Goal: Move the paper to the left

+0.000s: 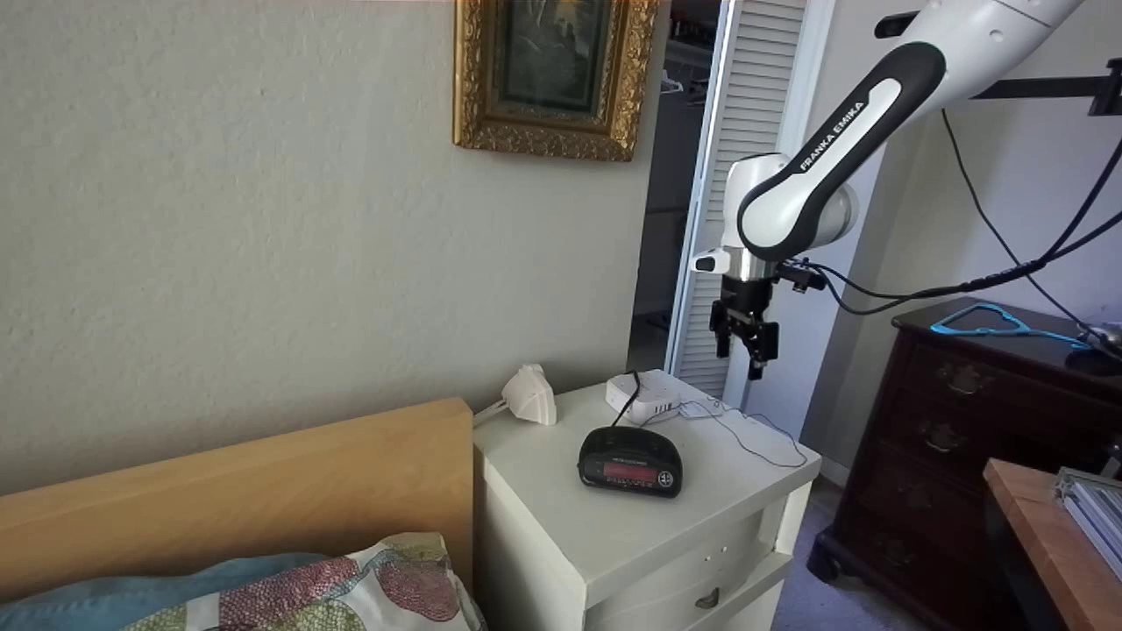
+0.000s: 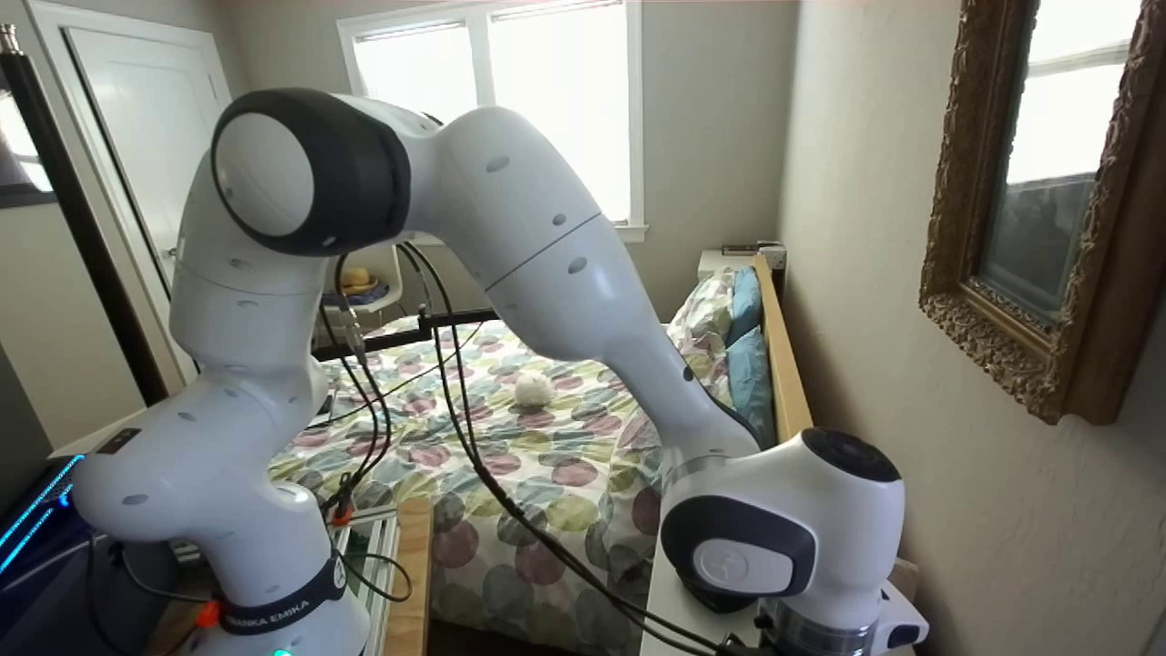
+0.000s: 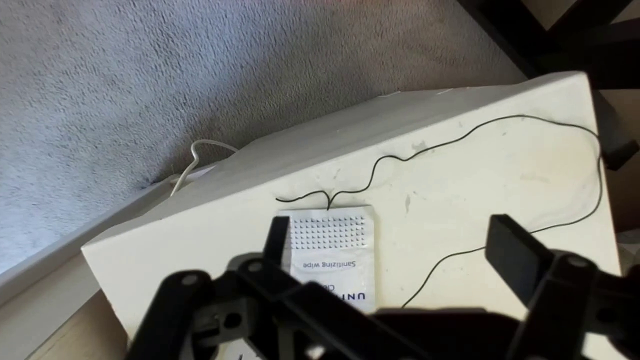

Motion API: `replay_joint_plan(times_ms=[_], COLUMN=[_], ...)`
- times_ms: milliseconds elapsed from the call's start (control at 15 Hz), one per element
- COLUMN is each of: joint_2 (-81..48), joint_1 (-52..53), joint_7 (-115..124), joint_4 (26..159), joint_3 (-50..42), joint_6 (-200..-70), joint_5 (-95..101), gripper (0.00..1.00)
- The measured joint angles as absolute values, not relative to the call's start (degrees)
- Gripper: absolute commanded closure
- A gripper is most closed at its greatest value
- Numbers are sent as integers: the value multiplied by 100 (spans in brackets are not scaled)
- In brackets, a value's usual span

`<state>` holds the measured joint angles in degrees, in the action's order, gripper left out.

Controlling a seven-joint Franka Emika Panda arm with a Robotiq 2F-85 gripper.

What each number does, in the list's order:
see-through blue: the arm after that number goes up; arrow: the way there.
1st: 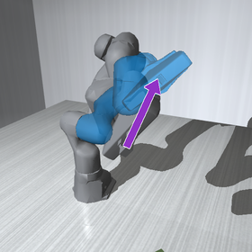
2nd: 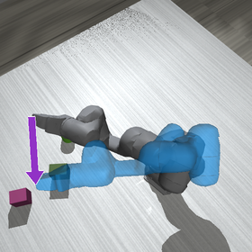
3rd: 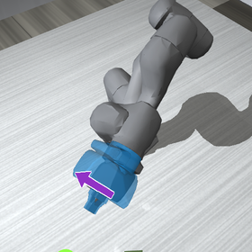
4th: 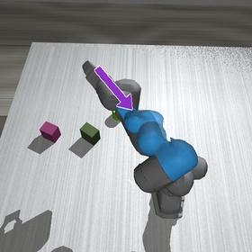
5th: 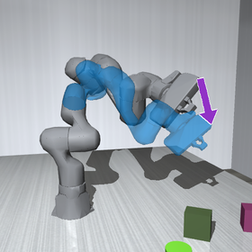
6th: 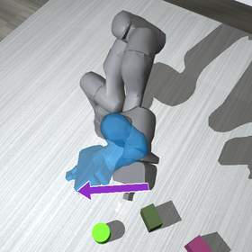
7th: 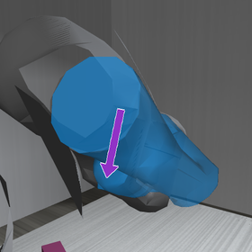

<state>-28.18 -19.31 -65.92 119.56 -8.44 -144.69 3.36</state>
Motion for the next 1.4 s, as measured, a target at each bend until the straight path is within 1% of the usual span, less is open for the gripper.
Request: replay_joint_plan(times_ms=[800,1400], joint_2=[-2948,-3375], joint_1=[-1983,-2307], joint_7=[-6545,-7041], joint_4=[11954,11746], joint_3=[-677,-256], joint_6=[-14627,-15050], joint_5=[336,335], gripper=[0,0])
